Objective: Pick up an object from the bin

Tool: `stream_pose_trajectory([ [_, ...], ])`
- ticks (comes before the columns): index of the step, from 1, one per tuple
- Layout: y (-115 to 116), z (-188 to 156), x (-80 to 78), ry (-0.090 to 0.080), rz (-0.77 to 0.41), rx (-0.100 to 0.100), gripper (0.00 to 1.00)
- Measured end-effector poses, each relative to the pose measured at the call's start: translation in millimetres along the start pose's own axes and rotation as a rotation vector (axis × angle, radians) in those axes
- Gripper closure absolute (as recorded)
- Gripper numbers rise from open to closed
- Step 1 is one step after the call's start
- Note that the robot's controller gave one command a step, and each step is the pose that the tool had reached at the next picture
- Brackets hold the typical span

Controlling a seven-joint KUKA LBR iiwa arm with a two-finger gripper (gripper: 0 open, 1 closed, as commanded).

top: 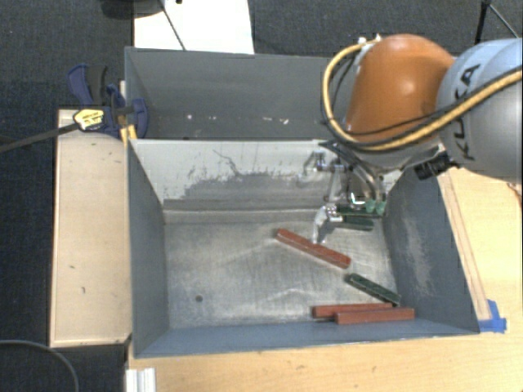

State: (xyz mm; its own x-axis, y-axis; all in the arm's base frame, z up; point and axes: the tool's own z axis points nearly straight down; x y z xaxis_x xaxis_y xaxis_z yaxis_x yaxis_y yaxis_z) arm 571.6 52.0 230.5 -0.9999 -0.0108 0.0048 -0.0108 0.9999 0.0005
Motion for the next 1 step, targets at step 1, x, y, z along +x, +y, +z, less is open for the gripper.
stream_pose_trajectory([
  [1,-0.3,-4.5,-1.5,-0.008,0.002,-0.001,0.0],
])
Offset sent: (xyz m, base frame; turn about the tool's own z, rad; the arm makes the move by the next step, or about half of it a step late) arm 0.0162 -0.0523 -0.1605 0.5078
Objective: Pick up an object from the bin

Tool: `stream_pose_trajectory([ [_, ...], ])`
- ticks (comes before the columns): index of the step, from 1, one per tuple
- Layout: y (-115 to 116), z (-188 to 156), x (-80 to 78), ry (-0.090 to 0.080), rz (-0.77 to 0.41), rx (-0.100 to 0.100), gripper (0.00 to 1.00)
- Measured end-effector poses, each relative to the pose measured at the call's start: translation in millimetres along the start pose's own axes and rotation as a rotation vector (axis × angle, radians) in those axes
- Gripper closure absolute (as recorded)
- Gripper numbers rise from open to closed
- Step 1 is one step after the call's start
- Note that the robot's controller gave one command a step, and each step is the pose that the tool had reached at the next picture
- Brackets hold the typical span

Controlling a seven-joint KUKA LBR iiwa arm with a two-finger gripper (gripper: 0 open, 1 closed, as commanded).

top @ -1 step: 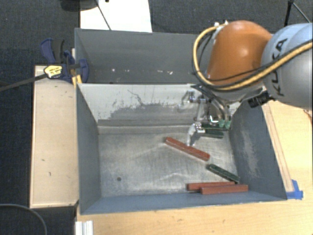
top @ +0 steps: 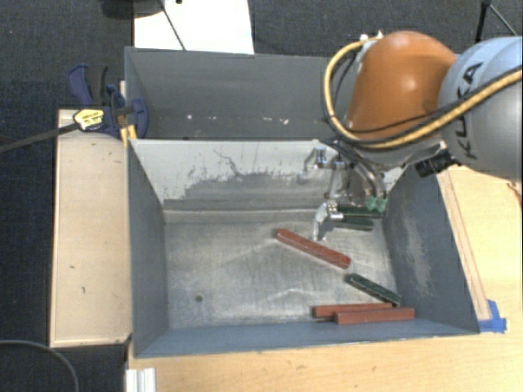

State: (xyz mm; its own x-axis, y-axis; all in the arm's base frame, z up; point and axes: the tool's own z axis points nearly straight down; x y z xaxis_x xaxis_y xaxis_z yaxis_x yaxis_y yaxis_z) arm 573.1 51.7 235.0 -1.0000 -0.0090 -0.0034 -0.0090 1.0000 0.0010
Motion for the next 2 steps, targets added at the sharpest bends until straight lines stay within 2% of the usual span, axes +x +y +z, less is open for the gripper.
stream_pose_trajectory([
  [1,-16.4,51.5,-5.1,-0.002,0.168,0.0,0.0],
  [2,-47.3,147.0,0.3,-0.003,0.147,0.001,0.0],
])
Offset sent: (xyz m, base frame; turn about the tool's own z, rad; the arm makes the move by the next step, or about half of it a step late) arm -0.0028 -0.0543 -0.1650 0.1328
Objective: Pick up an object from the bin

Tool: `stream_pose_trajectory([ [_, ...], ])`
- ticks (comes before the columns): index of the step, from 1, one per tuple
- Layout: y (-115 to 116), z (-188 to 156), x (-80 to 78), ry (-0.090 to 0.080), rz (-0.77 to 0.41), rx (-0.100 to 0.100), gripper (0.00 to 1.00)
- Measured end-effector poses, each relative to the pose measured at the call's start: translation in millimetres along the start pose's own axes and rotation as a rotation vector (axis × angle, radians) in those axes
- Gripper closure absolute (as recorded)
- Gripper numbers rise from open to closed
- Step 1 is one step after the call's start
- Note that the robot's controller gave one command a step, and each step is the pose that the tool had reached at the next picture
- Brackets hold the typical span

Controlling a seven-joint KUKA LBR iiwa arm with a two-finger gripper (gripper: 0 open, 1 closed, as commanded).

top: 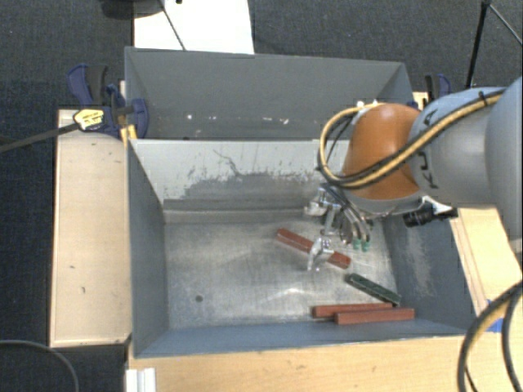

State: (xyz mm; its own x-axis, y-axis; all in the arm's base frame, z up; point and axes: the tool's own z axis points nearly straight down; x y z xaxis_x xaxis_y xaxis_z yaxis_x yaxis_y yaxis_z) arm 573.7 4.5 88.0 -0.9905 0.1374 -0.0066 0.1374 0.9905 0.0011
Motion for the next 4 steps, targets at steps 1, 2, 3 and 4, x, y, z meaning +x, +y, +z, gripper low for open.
stream_pose_trajectory([
  [1,1.1,23.4,-8.2,0.008,0.15,0.002,0.0],
  [2,3.7,14.2,-1.1,-0.008,0.158,0.0,0.0],
  [3,2.2,13.8,-15.8,-0.015,0.155,-0.004,1.0],
  [4,2.2,13.8,-15.8,-0.015,0.155,-0.004,1.0],
])
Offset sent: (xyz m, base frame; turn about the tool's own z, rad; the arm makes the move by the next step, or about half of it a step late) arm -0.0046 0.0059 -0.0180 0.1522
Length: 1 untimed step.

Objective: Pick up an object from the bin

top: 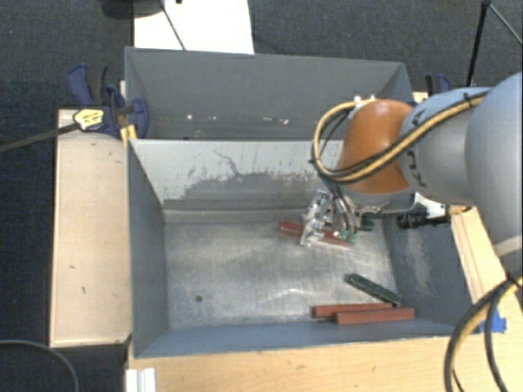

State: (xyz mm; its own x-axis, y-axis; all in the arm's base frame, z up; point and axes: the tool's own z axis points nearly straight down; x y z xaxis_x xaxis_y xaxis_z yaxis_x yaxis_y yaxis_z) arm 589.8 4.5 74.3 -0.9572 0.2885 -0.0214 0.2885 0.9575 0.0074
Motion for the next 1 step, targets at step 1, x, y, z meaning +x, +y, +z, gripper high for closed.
stream_pose_trajectory([
  [1,-0.4,-3.6,1.5,0.005,0.0,0.001,1.0],
])
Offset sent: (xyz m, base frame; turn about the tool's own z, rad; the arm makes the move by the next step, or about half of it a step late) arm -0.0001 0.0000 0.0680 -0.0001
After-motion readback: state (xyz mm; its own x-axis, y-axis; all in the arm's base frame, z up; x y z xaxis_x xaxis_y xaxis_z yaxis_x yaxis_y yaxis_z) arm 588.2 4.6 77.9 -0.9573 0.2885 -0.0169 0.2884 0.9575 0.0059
